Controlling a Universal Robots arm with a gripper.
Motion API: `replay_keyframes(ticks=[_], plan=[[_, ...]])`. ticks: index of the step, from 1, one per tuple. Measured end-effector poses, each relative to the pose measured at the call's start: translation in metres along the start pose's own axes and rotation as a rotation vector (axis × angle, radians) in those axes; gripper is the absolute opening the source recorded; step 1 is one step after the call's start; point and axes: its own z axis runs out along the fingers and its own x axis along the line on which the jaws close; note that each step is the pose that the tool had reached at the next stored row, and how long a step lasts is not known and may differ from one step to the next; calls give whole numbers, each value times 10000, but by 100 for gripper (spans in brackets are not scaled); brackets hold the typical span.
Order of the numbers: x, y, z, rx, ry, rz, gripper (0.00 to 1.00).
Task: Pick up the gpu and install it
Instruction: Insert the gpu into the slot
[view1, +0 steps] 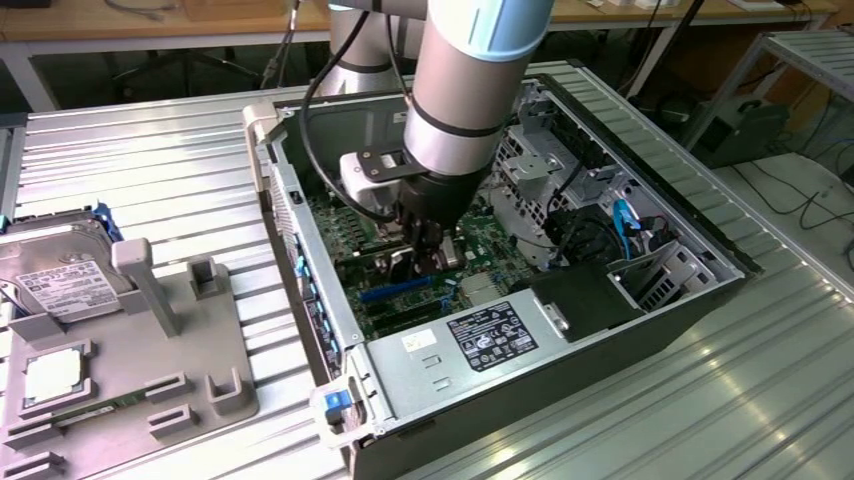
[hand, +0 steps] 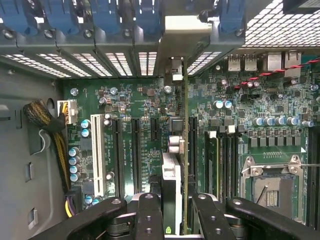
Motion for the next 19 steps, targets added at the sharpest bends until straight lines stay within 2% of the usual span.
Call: replay_keyframes(ticks=[19], plan=[[6,1,112,-60,1,3,28]])
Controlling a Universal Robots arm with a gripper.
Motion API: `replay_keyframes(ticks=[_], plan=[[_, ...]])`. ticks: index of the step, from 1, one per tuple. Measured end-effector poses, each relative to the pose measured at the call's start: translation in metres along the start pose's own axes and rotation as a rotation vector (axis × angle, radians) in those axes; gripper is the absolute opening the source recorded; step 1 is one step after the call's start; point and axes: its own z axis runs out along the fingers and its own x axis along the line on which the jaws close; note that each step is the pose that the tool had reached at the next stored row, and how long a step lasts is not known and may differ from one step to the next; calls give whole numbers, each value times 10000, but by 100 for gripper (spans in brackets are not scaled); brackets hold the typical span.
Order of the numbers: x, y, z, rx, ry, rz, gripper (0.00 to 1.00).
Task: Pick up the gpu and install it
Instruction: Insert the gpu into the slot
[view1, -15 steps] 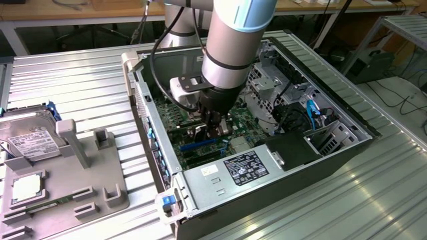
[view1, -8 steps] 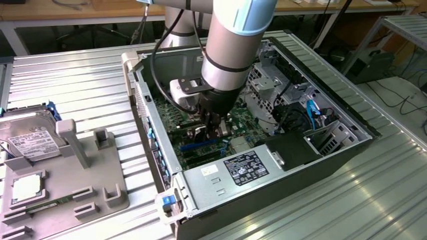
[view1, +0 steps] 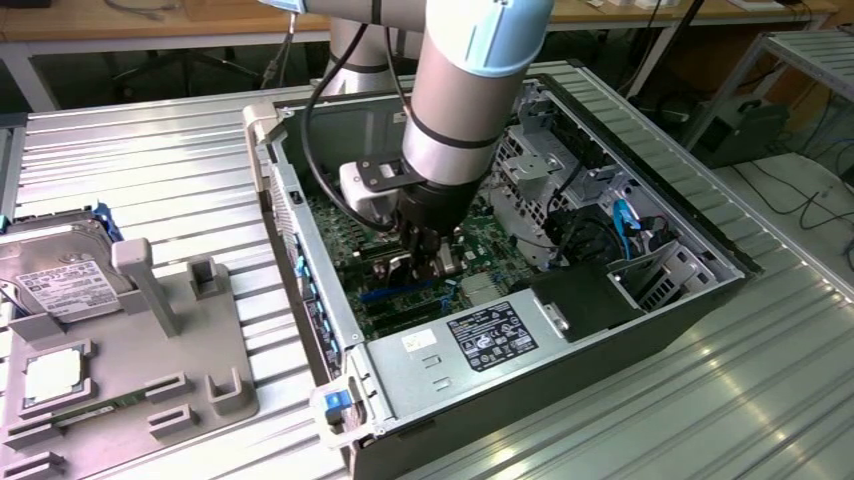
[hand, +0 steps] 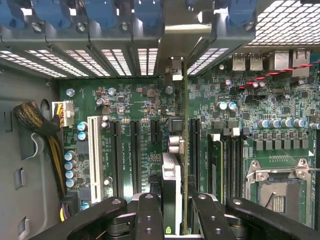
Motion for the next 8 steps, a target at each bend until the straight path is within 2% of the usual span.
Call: replay_keyframes(ticks=[8], plan=[[2,-1,29,-19,3,1,28]])
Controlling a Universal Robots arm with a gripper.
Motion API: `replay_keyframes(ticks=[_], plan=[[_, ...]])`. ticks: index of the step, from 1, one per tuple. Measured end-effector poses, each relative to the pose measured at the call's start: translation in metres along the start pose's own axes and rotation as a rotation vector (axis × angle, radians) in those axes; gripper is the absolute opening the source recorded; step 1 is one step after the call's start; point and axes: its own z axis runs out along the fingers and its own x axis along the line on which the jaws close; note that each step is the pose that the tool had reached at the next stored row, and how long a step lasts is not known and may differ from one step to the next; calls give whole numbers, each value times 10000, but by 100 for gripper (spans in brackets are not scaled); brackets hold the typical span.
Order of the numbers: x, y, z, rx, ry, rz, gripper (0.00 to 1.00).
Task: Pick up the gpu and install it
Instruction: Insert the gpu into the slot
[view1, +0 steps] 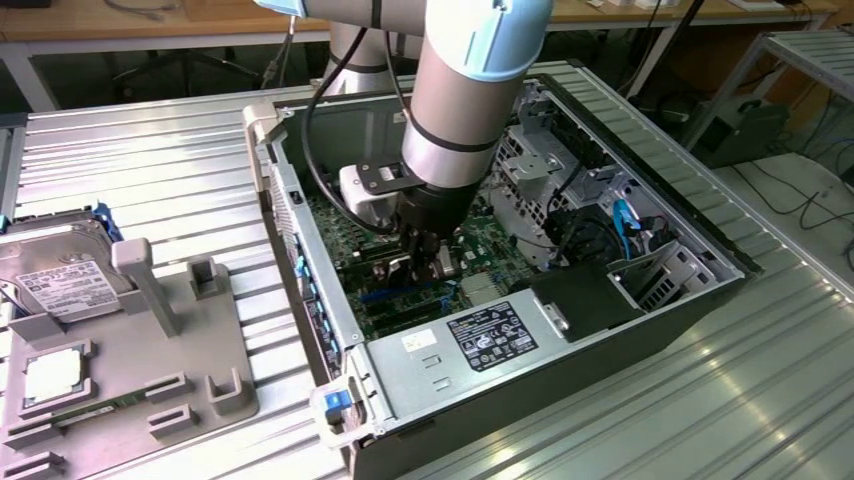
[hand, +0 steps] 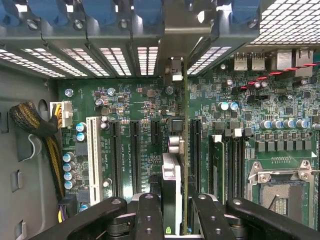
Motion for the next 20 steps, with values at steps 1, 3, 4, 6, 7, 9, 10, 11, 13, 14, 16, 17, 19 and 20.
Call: replay_keyframes(ticks=[1,3,4,6,7,9,10,11,13,14,16,17,19,20], plan=[[0,0,1,1,-1,0,28],[0,0,1,1,-2,1,28],[-3,-1,2,2,-4,0,28],[-27,0,3,1,1,0,28],[-40,1,3,1,3,0,28],[-42,1,4,2,3,-1,28],[-42,1,3,1,3,-1,28],[-42,1,3,1,4,-1,28],[-43,3,3,1,4,1,28],[-42,3,4,0,6,0,28],[-42,3,11,1,4,0,28],[-42,3,15,1,3,0,28],[-41,3,23,0,5,0,28],[-41,4,29,1,3,0,28]])
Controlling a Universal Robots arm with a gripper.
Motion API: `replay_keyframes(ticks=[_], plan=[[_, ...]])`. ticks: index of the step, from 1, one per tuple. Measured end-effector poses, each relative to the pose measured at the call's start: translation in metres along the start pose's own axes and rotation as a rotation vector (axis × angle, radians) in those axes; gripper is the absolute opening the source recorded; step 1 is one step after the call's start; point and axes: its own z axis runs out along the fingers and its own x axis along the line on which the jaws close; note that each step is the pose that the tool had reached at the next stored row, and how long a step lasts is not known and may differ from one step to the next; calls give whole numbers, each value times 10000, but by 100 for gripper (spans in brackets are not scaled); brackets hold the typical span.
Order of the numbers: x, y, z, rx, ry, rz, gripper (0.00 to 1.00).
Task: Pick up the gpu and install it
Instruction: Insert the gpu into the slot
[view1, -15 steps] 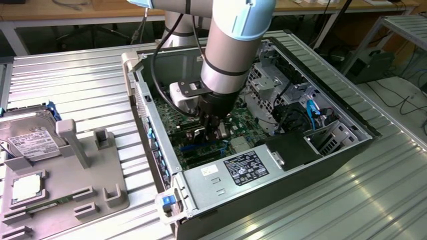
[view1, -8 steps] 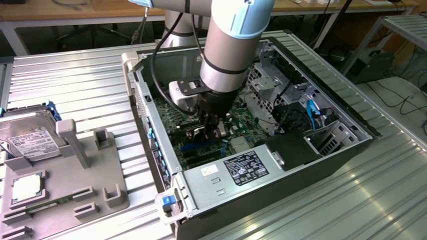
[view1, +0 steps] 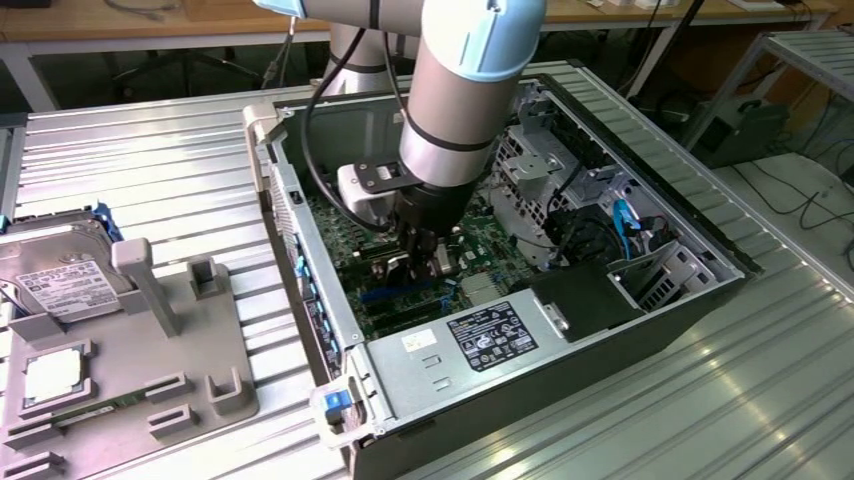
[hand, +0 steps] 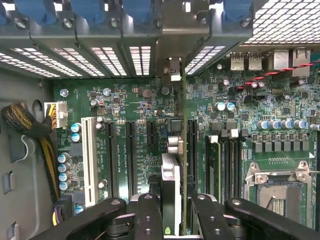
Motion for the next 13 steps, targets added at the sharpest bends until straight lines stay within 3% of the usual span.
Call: replay_keyframes(ticks=[13], plan=[[1,1,2,0,1,0,28]])
